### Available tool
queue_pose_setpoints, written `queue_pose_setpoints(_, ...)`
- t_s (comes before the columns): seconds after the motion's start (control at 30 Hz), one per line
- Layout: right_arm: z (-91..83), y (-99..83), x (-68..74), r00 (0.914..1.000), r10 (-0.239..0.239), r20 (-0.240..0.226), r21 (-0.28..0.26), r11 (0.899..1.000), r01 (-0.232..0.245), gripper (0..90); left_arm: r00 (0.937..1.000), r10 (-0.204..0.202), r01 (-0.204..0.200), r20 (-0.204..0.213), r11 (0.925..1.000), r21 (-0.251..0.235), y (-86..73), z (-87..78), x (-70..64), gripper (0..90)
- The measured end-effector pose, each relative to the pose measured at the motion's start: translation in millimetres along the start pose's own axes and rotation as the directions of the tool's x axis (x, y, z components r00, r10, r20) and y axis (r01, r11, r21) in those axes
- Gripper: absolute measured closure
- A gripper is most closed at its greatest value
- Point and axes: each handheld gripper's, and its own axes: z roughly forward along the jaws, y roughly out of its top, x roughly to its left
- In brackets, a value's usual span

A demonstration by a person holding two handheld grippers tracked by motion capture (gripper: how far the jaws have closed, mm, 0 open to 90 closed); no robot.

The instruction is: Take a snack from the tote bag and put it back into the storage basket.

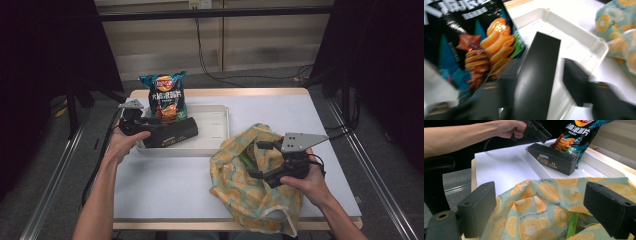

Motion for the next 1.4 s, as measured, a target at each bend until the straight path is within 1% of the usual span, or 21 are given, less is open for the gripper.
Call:
queue_pose_setpoints(0.03, 0.4, -0.3, -0.1, 1.0000, 0.001, -0.003, 0.000, 1.000, -0.001, 10.6, 0.9998, -0.015, 0.015, 0.015, 0.9999, -0.006, 1.9, 2.5, 0.7, 65.1)
queue_pose_setpoints(0.07, 0.6, -0.5, -0.4, 1.0000, -0.001, -0.003, 0.001, 1.000, 0.001, 10.6, 0.9998, -0.013, 0.013, 0.012, 0.9999, -0.008, 3.3, 4.4, 0.9, 73.8)
queue_pose_setpoints(0.1, 0.8, -0.6, -0.6, 1.0000, 0.000, -0.003, 0.001, 1.000, 0.000, 10.6, 0.9995, -0.029, 0.029, -0.011, 0.9996, -0.007, 5.6, 6.9, 1.2, 80.0)
queue_pose_setpoints(0.13, 0.9, -0.6, -0.7, 1.0000, 0.000, -0.003, 0.000, 1.000, 0.000, 10.6, 0.9988, -0.048, 0.048, 0.005, 0.9987, -0.015, 8.4, 10.6, 2.5, 84.5)
queue_pose_setpoints(0.17, 0.9, -0.6, -0.9, 1.0000, 0.002, -0.004, -0.001, 1.000, -0.002, 10.6, 0.9986, -0.051, 0.052, 0.010, 0.9985, -0.019, 10.1, 12.8, 2.7, 89.2)
queue_pose_setpoints(0.2, 0.7, -0.5, -0.9, 1.0000, 0.002, -0.004, -0.001, 1.000, -0.002, 10.6, 0.9989, -0.047, 0.047, 0.001, 0.9987, -0.017, 12.7, 15.9, 2.7, 90.0)
queue_pose_setpoints(0.23, 0.4, -0.4, -1.0, 1.0000, 0.002, -0.004, -0.001, 1.000, -0.002, 10.6, 0.9987, -0.050, 0.050, -0.003, 0.9987, -0.005, 15.4, 19.2, 1.6, 90.0)
queue_pose_setpoints(0.3, -0.4, -0.4, -1.2, 1.0000, 0.002, -0.001, 0.000, 1.000, -0.002, 10.7, 0.9994, -0.034, 0.034, -0.006, 0.9994, 0.011, 21.1, 25.7, -0.3, 90.0)
queue_pose_setpoints(0.33, -0.7, -0.4, -1.3, 1.0000, 0.003, -0.002, -0.003, 1.000, -0.003, 10.7, 0.9994, -0.030, 0.030, -0.019, 0.9993, 0.024, 24.0, 29.0, -0.8, 90.0)
queue_pose_setpoints(0.43, -1.7, -0.3, -1.1, 1.0000, 0.004, -0.005, -0.005, 1.000, -0.004, 10.6, 0.9990, -0.030, 0.032, -0.034, 0.9984, 0.047, 30.9, 38.1, 1.5, 90.0)
queue_pose_setpoints(0.5, -1.8, -0.3, -1.0, 1.0000, 0.002, -0.008, -0.007, 1.000, -0.002, 10.7, 0.9980, -0.045, 0.048, -0.045, 0.9972, 0.057, 32.9, 43.8, 4.2, 90.0)
queue_pose_setpoints(0.67, -1.9, -1.0, -2.7, 0.9999, 0.007, -0.011, -0.010, 1.000, -0.007, 10.8, 0.9965, -0.049, 0.055, -0.068, 0.9950, 0.084, 32.0, 54.9, 6.8, 90.0)
queue_pose_setpoints(0.7, -2.2, -1.2, -3.3, 0.9999, 0.006, -0.009, -0.008, 1.000, -0.006, 10.8, 0.9954, -0.059, 0.065, -0.075, 0.9947, 0.080, 30.7, 56.3, 7.5, 90.0)
queue_pose_setpoints(0.73, -2.3, -1.5, -3.9, 0.9999, 0.006, -0.010, -0.010, 1.000, -0.006, 10.8, 0.9948, -0.071, 0.077, -0.073, 0.9940, 0.078, 29.6, 58.3, 8.1, 90.0)
queue_pose_setpoints(0.83, -3.2, -1.8, -4.1, 1.0000, 0.006, -0.007, -0.009, 1.000, -0.006, 10.8, 0.9965, -0.050, 0.058, -0.066, 0.9909, 0.121, 27.5, 63.3, 6.9, 90.0)
queue_pose_setpoints(0.9, -3.8, -1.7, -4.1, 1.0000, 0.006, -0.007, -0.012, 1.000, -0.006, 10.8, 0.9974, -0.052, 0.057, -0.051, 0.9915, 0.117, 26.3, 64.2, 4.2, 90.0)
queue_pose_setpoints(0.97, -4.8, -1.6, -4.4, 0.9999, 0.010, -0.003, -0.012, 1.000, -0.010, 10.8, 0.9989, -0.037, 0.040, -0.028, 0.9917, 0.122, 26.5, 63.8, 1.7, 90.0)
queue_pose_setpoints(1.17, -5.2, -1.9, -4.2, 0.9999, 0.010, -0.002, -0.012, 1.000, -0.010, 10.9, 1.0000, 0.001, 0.000, -0.004, 0.9885, 0.151, 25.1, 61.0, -8.8, 90.0)
queue_pose_setpoints(1.3, -5.0, -1.9, -4.7, 0.9999, 0.011, 0.001, -0.013, 1.000, -0.011, 10.9, 0.9996, -0.012, 0.015, -0.027, 0.9913, 0.131, 28.8, 62.1, -5.9, 88.9)
queue_pose_setpoints(1.37, -4.9, -2.1, -4.6, 1.0000, 0.010, 0.002, -0.011, 1.000, -0.010, 10.9, 0.9981, -0.045, 0.051, -0.042, 0.9898, 0.133, 27.4, 64.6, -1.9, 89.1)
queue_pose_setpoints(1.4, -4.8, -2.3, -4.7, 0.9999, 0.010, 0.002, -0.011, 1.000, -0.010, 10.9, 0.9974, -0.051, 0.057, -0.051, 0.9906, 0.124, 26.6, 65.0, -0.8, 89.5)
